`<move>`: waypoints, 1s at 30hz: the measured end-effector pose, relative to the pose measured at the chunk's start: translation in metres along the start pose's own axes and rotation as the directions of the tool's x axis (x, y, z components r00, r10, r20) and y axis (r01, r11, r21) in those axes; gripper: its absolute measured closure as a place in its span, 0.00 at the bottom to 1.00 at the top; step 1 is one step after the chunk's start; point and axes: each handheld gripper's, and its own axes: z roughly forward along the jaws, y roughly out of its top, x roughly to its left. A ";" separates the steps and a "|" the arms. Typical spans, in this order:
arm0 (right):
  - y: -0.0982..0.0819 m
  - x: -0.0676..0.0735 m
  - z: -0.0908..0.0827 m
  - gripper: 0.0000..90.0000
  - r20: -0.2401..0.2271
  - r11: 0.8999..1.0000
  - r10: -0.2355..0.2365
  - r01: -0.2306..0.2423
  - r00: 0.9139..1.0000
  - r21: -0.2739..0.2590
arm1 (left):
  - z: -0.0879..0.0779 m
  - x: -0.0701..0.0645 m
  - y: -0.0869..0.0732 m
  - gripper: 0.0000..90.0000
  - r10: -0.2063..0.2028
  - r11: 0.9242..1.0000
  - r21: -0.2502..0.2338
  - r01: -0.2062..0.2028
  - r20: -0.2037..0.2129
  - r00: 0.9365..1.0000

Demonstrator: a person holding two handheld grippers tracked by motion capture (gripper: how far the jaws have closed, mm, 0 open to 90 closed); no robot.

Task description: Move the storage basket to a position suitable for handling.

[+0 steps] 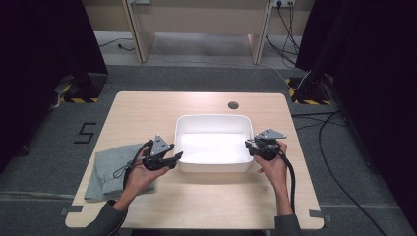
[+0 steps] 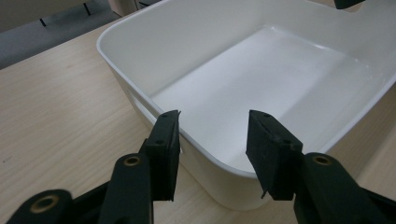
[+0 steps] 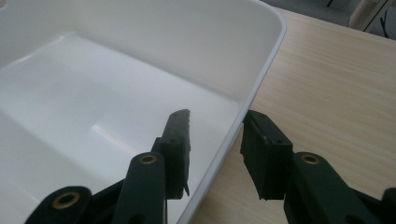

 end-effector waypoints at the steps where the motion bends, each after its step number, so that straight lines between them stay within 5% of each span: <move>1: 0.001 0.000 0.001 0.71 0.001 1.000 0.001 -0.001 1.000 0.000 | 0.001 0.000 0.001 0.60 -0.003 1.000 0.001 0.003 -0.005 1.000; 6: 0.002 -0.001 0.005 0.71 0.013 0.999 0.030 -0.030 0.999 -0.014 | 0.006 0.008 0.003 0.60 -0.025 1.000 -0.003 0.025 -0.001 1.000; 22: 0.002 0.007 0.004 0.70 0.025 1.000 0.004 -0.004 1.000 -0.015 | 0.004 0.009 0.002 0.58 -0.014 1.000 0.006 0.014 -0.011 1.000; 25: 0.001 0.006 0.005 0.69 0.024 1.000 0.011 -0.010 1.000 -0.020 | 0.004 0.011 0.001 0.58 -0.037 0.999 -0.001 0.037 0.002 0.999; 28: 0.000 0.007 0.002 0.58 0.011 0.998 0.054 -0.054 0.998 -0.042 | -0.001 0.013 0.000 0.52 -0.098 0.995 -0.008 0.098 0.040 0.994; 30: 0.001 0.009 -0.006 0.53 0.051 0.998 0.035 -0.032 0.998 -0.053 | -0.007 0.013 0.001 0.48 -0.090 0.996 -0.012 0.090 0.031 0.995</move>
